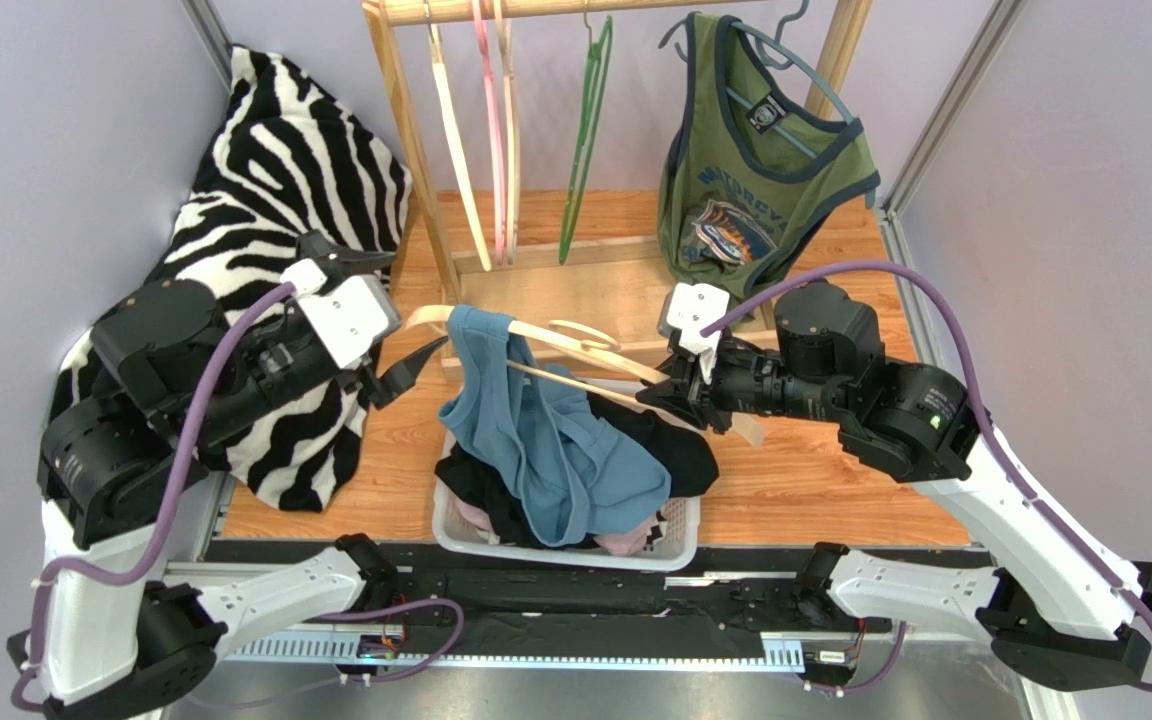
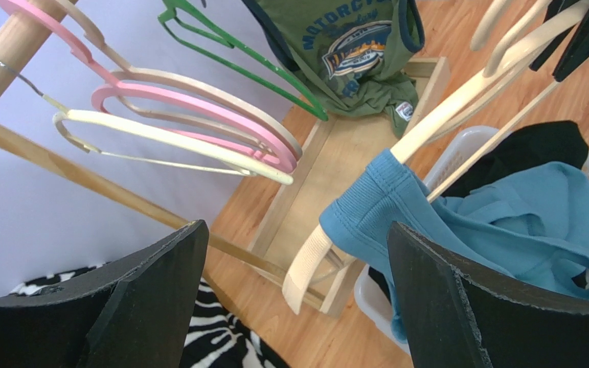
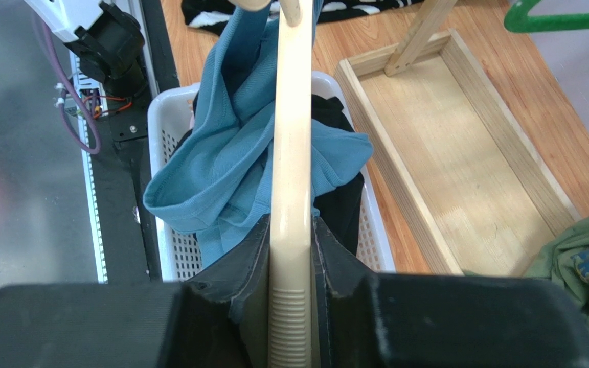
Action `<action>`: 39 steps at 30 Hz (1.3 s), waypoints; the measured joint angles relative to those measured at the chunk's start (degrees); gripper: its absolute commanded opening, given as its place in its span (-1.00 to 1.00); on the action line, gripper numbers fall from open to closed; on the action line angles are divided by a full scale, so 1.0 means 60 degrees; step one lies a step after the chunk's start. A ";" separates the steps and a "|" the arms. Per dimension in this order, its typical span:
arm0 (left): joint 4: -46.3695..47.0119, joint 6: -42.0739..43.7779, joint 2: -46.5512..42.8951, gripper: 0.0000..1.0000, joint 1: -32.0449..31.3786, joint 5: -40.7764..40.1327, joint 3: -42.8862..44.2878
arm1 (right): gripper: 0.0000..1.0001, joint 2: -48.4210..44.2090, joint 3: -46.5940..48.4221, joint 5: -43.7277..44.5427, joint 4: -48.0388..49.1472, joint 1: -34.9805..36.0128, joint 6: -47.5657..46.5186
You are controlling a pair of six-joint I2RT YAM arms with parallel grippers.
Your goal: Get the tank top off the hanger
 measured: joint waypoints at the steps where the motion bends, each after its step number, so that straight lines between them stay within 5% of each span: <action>1: 0.0029 -0.0113 -0.0200 0.90 0.0106 0.0080 -0.0164 | -1.00 0.0000 0.0018 0.0055 -0.0055 0.0000 0.0000; 14: 0.0069 -0.1555 -0.0233 0.86 0.0634 0.1464 -0.2535 | -1.00 0.0000 0.0565 0.0259 -0.0178 0.0000 0.0095; 17: 0.0113 -0.1661 -0.0098 0.65 0.0634 0.1530 -0.2470 | -1.00 0.0007 0.0568 0.0248 -0.0178 0.0000 0.0142; 29: 0.0306 -0.1847 -0.0011 -0.86 0.0681 0.1829 -0.2240 | -1.00 0.0004 0.0565 0.0135 -0.0178 0.0000 0.0350; 39: 0.0277 -0.1876 0.0047 -1.00 0.0816 0.1920 -0.1741 | -1.00 -0.0149 0.0372 0.0182 -0.0182 0.0004 0.0415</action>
